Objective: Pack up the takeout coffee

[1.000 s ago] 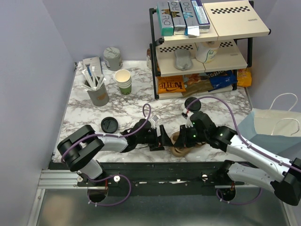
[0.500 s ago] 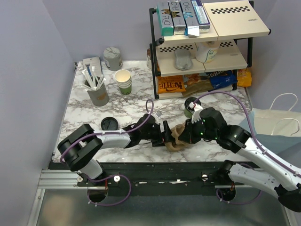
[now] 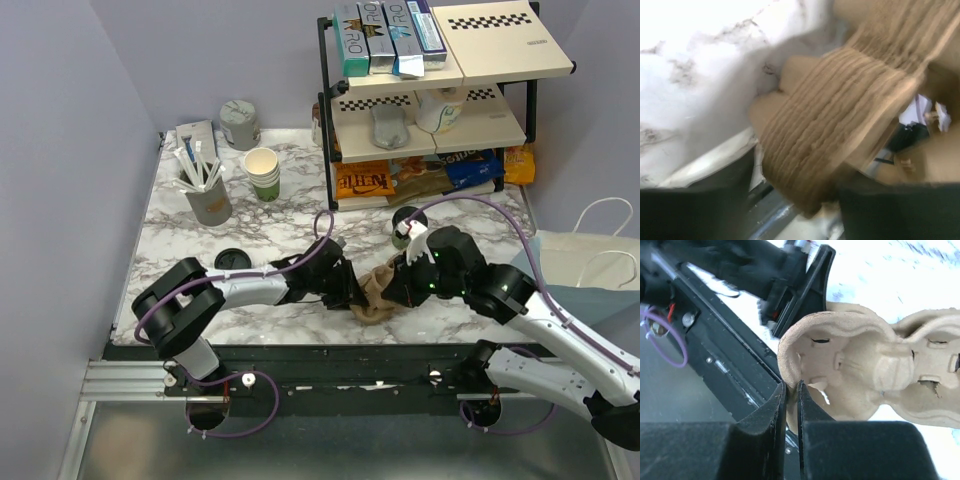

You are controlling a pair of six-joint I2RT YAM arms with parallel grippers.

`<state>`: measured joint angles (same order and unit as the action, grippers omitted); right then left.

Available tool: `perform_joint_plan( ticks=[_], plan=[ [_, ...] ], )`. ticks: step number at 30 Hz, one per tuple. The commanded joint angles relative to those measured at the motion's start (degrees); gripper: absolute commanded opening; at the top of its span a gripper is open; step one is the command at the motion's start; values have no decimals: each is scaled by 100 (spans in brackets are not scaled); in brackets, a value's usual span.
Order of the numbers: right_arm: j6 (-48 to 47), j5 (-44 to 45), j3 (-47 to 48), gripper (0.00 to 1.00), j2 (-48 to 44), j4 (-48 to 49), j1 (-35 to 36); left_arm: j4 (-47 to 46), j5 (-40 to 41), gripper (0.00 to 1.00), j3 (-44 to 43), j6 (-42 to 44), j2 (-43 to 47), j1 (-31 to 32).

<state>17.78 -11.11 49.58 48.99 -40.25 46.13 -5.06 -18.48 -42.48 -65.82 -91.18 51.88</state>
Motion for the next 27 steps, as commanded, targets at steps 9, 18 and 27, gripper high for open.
perform_joint_plan(
  ticks=[9, 18, 27],
  plan=[
    [-978, 134, 860, 1, 269, -70, 212, 1279, 503, 15, -621, 289, -164, 42],
    [-1285, -514, 957, 1, -47, -18, 221, 805, 213, 52, -524, 623, 187, 51],
    [-1356, -234, 1334, 1, -232, -27, 230, 1270, 486, 92, -569, 904, 1039, 16]
  ],
)
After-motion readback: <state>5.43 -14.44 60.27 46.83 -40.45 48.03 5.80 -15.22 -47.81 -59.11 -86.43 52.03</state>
